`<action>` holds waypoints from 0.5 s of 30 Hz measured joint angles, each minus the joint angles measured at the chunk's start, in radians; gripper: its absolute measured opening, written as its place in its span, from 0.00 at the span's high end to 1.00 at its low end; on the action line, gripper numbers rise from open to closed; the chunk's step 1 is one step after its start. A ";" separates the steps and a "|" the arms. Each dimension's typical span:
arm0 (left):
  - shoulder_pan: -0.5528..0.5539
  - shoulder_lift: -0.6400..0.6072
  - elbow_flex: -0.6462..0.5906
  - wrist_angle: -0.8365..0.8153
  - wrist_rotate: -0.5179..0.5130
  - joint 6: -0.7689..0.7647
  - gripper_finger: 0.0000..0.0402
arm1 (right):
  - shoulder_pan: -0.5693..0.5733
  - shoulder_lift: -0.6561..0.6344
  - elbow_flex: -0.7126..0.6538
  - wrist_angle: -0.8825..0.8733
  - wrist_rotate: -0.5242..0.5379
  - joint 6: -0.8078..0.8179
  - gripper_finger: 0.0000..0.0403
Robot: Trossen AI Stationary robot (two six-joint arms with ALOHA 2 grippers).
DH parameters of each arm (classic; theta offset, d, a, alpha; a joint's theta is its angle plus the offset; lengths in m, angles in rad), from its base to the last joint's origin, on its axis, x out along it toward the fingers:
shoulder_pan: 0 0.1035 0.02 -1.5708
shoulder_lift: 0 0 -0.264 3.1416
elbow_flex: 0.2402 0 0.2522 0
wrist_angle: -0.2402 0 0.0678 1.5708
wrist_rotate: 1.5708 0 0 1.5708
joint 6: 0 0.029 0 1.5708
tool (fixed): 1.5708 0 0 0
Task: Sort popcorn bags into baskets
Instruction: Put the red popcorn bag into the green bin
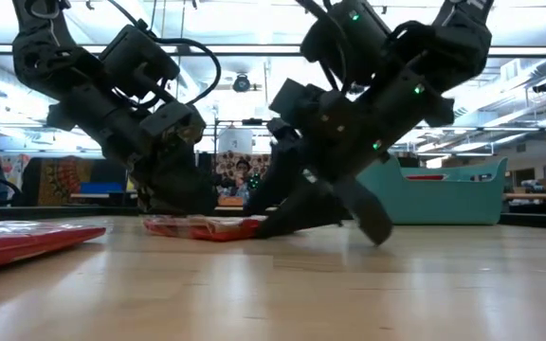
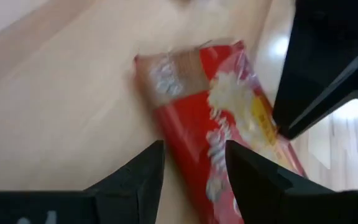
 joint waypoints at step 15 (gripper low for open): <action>-0.002 -0.048 -0.001 0.033 0.049 0.075 0.69 | -0.018 -0.001 -0.001 0.005 0.063 -0.007 0.96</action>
